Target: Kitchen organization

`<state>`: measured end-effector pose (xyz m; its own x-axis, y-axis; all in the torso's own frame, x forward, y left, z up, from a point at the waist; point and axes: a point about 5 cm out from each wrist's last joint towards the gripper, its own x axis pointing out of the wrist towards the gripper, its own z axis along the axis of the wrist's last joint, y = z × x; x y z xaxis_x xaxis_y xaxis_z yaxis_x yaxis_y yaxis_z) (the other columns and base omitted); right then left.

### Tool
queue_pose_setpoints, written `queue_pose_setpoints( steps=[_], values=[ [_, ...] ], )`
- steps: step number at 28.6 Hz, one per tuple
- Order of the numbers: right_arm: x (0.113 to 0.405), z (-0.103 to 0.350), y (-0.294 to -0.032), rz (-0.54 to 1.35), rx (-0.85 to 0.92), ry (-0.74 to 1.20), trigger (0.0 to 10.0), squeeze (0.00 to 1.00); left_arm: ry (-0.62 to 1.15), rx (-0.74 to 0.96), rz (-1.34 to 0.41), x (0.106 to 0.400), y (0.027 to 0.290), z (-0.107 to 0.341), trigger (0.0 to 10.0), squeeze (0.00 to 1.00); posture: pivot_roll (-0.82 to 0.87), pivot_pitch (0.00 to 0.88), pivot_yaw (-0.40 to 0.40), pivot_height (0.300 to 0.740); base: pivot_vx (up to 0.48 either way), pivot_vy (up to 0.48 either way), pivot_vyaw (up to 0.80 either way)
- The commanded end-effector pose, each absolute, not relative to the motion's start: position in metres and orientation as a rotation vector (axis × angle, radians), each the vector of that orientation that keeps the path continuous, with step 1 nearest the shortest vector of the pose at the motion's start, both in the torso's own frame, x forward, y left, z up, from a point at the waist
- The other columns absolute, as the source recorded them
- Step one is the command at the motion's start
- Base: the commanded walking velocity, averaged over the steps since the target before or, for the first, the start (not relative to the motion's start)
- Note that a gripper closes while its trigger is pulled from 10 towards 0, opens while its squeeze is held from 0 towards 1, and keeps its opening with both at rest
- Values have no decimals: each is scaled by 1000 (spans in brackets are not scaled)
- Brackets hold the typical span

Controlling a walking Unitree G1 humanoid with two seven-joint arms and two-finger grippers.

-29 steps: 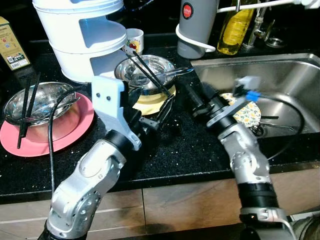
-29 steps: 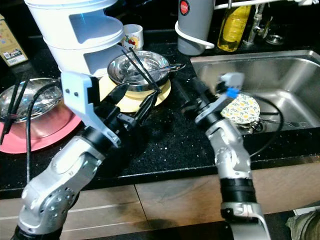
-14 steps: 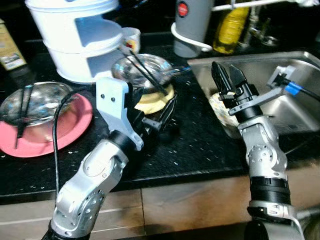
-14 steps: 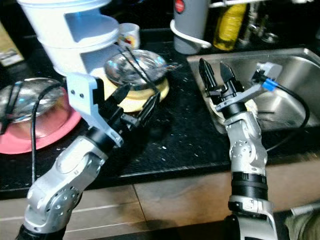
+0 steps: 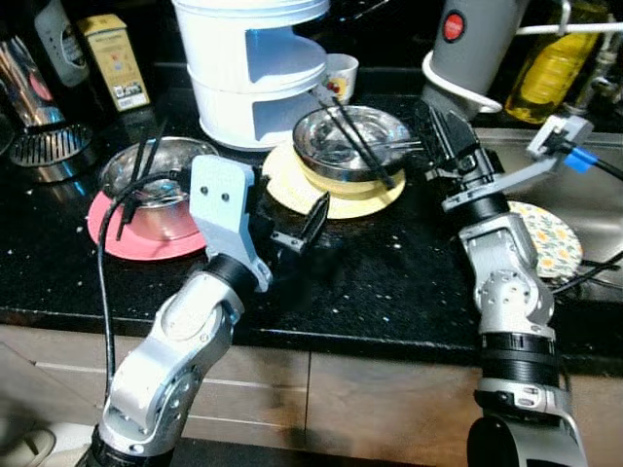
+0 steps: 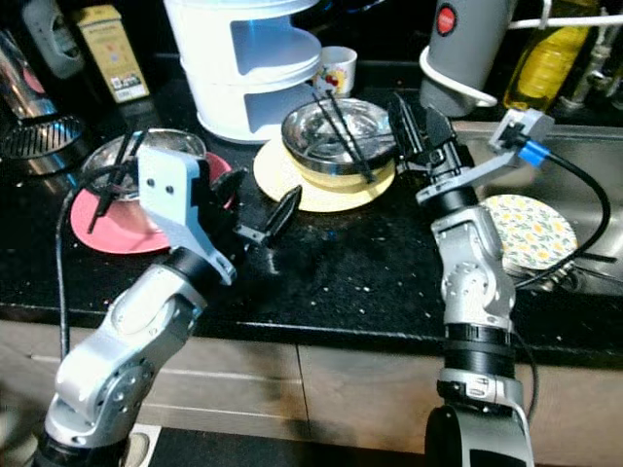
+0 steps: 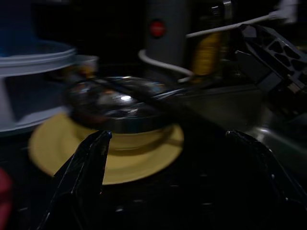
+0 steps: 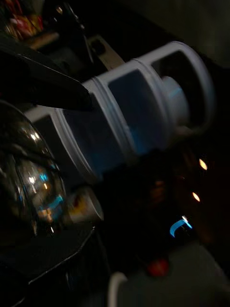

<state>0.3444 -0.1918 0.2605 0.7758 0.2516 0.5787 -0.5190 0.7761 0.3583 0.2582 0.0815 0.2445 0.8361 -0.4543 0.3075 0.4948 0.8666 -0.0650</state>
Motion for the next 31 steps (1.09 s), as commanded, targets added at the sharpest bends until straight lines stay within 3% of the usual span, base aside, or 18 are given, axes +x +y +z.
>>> queue_pose_setpoints(
  steps=[1, 4, 8, 19, 24, 31],
  values=[
    [343, 263, -193, 439, 516, -548, 10000, 0, -297, -151, -511, 256, 82, 245, 10000, 0, 108, 63, -25, 740, 0, 0, 0],
    [339, 255, -174, 529, 161, -474, 10000, 0, -302, -157, -508, 256, 84, 243, 10000, 0, 105, 69, -24, 740, 0, 0, 0],
    [332, 250, -161, 617, 40, -436, 10000, 0, -291, -160, -474, 256, 91, 238, 10000, 0, 104, 72, -26, 740, 0, 0, 0],
    [334, 246, -149, 592, -16, -412, 10000, 0, -256, -127, -273, 253, 121, 221, 10000, 0, 109, 81, -29, 740, 0, 0, 0],
    [337, 241, -132, 584, -2, -404, 10000, 0, -246, -105, -167, 251, 137, 215, 10000, 0, 116, 84, -35, 740, 0, 0, 0],
    [343, 231, -103, 558, -29, -365, 10000, 0, -256, -87, -152, 249, 138, 215, 10000, 0, 125, 84, -43, 740, 0, 0, 0]
  ],
)
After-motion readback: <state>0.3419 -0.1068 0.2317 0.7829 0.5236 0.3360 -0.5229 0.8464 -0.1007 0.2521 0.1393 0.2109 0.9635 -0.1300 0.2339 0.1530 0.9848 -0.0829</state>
